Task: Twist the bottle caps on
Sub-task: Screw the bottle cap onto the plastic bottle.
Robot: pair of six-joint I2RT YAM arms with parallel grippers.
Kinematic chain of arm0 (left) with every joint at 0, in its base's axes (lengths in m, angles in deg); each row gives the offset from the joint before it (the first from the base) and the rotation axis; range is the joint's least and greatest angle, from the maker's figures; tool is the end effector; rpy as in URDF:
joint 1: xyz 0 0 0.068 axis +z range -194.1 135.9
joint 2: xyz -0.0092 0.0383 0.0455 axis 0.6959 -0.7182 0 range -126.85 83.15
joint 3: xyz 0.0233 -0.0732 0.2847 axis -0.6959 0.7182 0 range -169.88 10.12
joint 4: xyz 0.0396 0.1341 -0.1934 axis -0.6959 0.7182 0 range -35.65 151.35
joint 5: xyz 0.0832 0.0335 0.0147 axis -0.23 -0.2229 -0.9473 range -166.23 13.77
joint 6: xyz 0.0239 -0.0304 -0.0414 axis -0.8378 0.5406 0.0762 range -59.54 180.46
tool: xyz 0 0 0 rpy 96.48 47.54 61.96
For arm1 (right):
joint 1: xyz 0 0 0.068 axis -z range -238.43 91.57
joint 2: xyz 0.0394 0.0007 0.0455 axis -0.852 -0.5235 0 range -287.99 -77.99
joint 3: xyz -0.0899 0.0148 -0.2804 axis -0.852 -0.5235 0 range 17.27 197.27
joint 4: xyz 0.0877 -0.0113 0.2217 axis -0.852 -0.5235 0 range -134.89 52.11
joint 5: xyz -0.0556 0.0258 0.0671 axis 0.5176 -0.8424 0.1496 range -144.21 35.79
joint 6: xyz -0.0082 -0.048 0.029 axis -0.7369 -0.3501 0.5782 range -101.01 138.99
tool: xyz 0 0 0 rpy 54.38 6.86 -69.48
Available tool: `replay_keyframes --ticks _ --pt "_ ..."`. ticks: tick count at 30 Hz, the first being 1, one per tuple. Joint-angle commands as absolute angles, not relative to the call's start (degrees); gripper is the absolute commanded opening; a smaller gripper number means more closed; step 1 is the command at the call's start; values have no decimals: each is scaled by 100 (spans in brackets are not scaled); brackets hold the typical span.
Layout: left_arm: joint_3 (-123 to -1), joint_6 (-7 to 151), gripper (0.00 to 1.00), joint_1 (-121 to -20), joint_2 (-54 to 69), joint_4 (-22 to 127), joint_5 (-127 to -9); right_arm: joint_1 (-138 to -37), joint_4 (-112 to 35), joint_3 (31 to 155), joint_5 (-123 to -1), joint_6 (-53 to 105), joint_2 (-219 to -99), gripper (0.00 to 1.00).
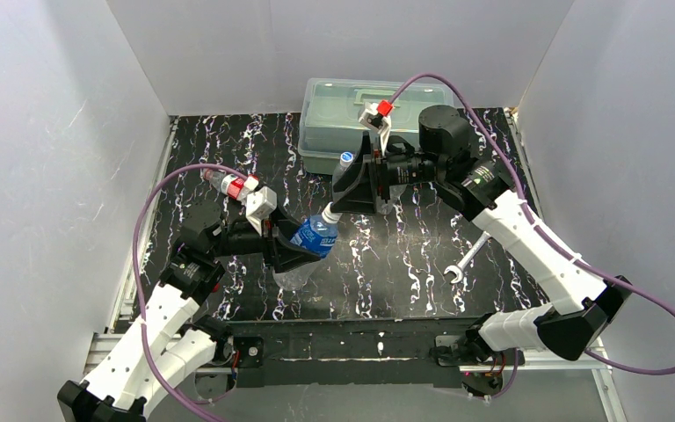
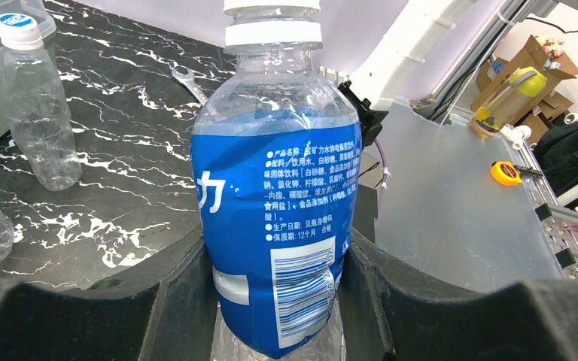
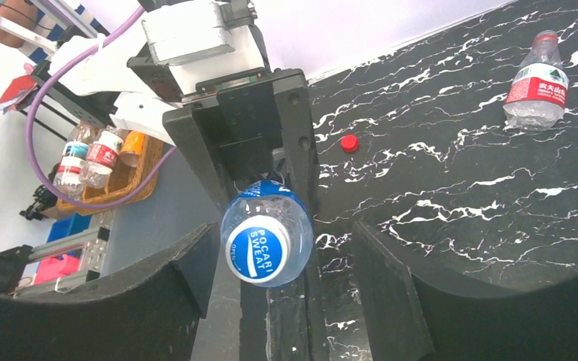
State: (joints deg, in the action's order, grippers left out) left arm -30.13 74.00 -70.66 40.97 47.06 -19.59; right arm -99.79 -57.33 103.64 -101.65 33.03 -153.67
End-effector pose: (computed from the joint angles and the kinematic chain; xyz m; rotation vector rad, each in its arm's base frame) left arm 0.0973 -0.0856 0.3676 1.0044 1.3269 -1.2643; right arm 0.1716 0.1900 0.4757 -1.0659 1.5621 1.3941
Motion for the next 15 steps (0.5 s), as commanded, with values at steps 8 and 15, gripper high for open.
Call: replay_keyframes --ticks 8,15 --pt "-3181 7417 0 -7055 4043 4521 -1874 -10151 -5670 10422 -10246 3244 -15238 67" --pt "-3185 7434 0 -7055 4043 4503 -1921 -10226 -5915 10498 -10127 3097 -15281 56"
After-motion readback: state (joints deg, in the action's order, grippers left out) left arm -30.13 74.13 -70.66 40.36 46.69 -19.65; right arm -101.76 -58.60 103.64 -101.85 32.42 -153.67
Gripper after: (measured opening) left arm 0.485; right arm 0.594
